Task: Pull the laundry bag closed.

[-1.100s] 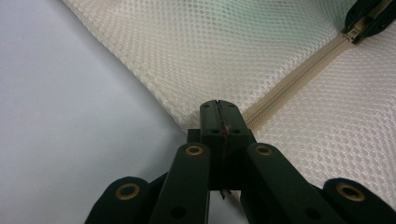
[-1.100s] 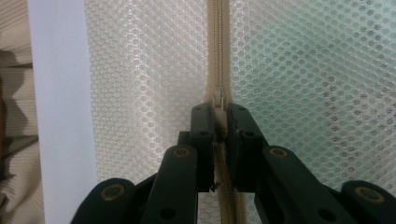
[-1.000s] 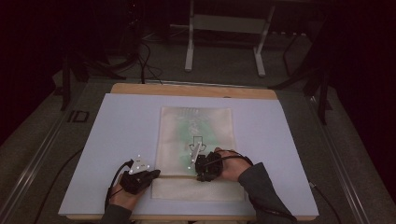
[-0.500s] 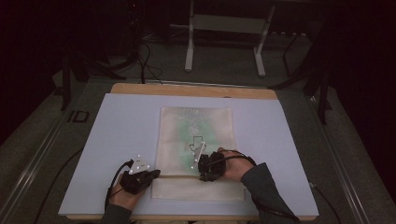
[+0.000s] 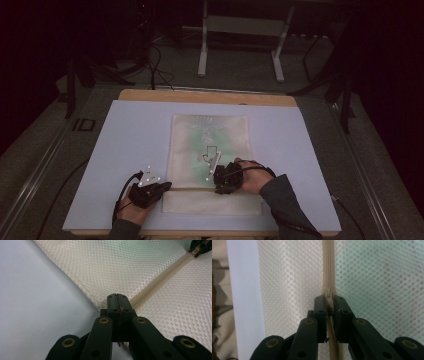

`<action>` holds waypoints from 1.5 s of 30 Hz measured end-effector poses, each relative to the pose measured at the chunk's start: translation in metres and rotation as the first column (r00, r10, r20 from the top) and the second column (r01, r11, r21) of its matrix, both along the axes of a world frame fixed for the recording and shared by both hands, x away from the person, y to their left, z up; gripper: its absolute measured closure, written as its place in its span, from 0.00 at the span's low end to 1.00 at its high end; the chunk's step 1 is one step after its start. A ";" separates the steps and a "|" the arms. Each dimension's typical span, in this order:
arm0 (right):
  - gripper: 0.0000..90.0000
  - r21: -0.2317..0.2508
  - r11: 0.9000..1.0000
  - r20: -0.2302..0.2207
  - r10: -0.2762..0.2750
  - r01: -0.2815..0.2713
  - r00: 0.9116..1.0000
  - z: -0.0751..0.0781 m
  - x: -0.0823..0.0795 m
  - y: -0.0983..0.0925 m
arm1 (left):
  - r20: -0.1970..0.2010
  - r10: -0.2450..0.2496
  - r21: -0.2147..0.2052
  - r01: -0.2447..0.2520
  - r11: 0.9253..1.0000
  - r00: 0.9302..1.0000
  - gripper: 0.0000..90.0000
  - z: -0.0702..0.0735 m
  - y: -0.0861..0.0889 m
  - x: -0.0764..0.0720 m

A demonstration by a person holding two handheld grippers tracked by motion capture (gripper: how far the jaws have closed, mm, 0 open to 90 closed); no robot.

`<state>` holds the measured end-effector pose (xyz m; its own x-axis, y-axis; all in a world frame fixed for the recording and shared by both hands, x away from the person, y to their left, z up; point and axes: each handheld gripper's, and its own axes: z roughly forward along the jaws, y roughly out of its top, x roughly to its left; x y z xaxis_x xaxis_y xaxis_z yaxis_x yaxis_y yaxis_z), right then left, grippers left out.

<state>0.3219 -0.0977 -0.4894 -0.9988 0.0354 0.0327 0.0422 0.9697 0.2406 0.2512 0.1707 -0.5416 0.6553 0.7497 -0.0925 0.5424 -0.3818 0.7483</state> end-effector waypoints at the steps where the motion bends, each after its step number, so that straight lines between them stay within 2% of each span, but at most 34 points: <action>1: 0.91 0.000 1.000 0.001 0.001 -0.001 1.000 0.000 0.000 -0.001 | 0.000 0.000 0.000 0.000 1.000 1.000 1.00 0.000 0.000 0.000; 14: 0.91 0.003 1.000 0.002 -0.021 0.021 1.000 0.003 0.001 -0.017 | -0.001 0.000 -0.001 0.000 1.000 1.000 1.00 0.000 0.000 0.000; 38: 0.91 0.005 0.995 -0.005 -0.103 0.103 0.995 0.005 0.003 -0.062 | -0.001 0.001 -0.002 -0.001 1.000 1.000 1.00 0.000 0.000 0.000; 45: 0.91 0.007 0.989 -0.009 -0.146 0.146 0.989 0.003 0.003 -0.087 | -0.001 0.001 -0.001 -0.001 1.000 1.000 0.99 0.000 0.000 0.000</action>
<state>0.3250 -0.1843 -0.4862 -0.9827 0.1803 0.0421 0.1851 0.9513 0.2467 0.2512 0.1706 -0.5417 0.6542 0.7505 -0.0942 0.5438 -0.3801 0.7482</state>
